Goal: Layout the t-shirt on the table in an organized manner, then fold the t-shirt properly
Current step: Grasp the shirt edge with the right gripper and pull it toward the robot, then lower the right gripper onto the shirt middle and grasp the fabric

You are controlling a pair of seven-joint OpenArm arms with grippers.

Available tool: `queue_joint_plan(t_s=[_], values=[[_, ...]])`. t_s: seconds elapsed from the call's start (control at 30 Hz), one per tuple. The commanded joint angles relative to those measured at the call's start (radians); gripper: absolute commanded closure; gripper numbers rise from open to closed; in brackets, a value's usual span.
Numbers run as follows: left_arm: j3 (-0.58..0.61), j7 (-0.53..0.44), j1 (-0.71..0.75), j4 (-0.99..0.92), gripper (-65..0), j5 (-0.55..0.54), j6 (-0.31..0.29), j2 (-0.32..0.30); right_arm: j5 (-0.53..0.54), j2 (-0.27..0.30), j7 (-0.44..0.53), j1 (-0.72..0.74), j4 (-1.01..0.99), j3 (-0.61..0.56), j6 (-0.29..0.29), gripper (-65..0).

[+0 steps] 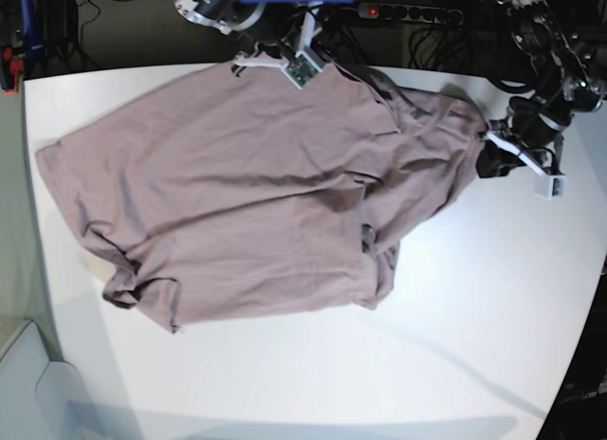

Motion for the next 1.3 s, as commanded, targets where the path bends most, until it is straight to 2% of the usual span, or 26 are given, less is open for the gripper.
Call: queue_joint_plan(t_s=[0.0, 0.17, 0.27, 0.4, 0.5, 0.6, 0.73, 0.83, 0.9, 1.0, 1.27], values=[[-0.003, -0.022, -0.019, 0.018, -12.2, -0.026, -0.004, -0.014, -0.001, 0.035, -0.054, -0.026, 0.006, -0.004, 0.051, 0.0], [-0.002, -0.021, -0.019, 0.02, -12.3, -0.027, -0.004, -0.014, -0.001, 0.047, -0.056, -0.044, -0.001, -0.004, 0.051, -0.6], [-0.002, -0.021, -0.019, 0.02, -14.7, -0.027, -0.004, -0.014, -0.001, 0.047, -0.116, -0.041, -0.001, -0.004, 0.051, -8.0], [-0.002, -0.021, -0.017, 0.02, -27.4, -0.027, -0.004, -0.014, -0.001, 0.047, -0.174, -0.035, 0.001, 0.002, 0.05, -19.6], [-0.002, -0.021, -0.017, 0.02, -40.5, -0.027, -0.004, -0.014, -0.001, 0.061, -0.172, -0.041, 0.009, 0.002, 0.048, -22.9], [-0.002, -0.021, -0.017, 0.02, -46.7, -0.027, -0.004, -0.012, -0.001, 0.062, -0.166, -0.044, 0.01, -0.001, 0.048, -22.7], [-0.002, -0.021, -0.017, 0.02, -46.7, -0.027, -0.004, -0.012, -0.002, 0.068, -0.093, -0.052, 0.01, 0.004, 0.047, -18.9], [-0.002, -0.021, -0.017, 0.02, -46.7, -0.027, -0.004, -0.012, -0.002, 0.07, -0.028, -0.047, 0.012, 0.005, 0.047, -12.8], [-0.002, -0.021, -0.019, 0.02, -46.7, -0.027, -0.004, -0.012, -0.002, 0.09, -0.005, -0.046, 0.012, 0.005, 0.047, -8.8], [-0.002, -0.021, -0.021, 0.02, -46.7, -0.027, -0.004, -0.012, -0.004, 0.101, 0.027, -0.044, 0.015, 0.004, 0.047, -5.2], [-0.002, -0.021, -0.022, 0.02, -46.7, -0.027, -0.004, -0.012, -0.004, 0.104, 0.108, -0.023, 0.016, 0.022, 0.047, -4.9]])
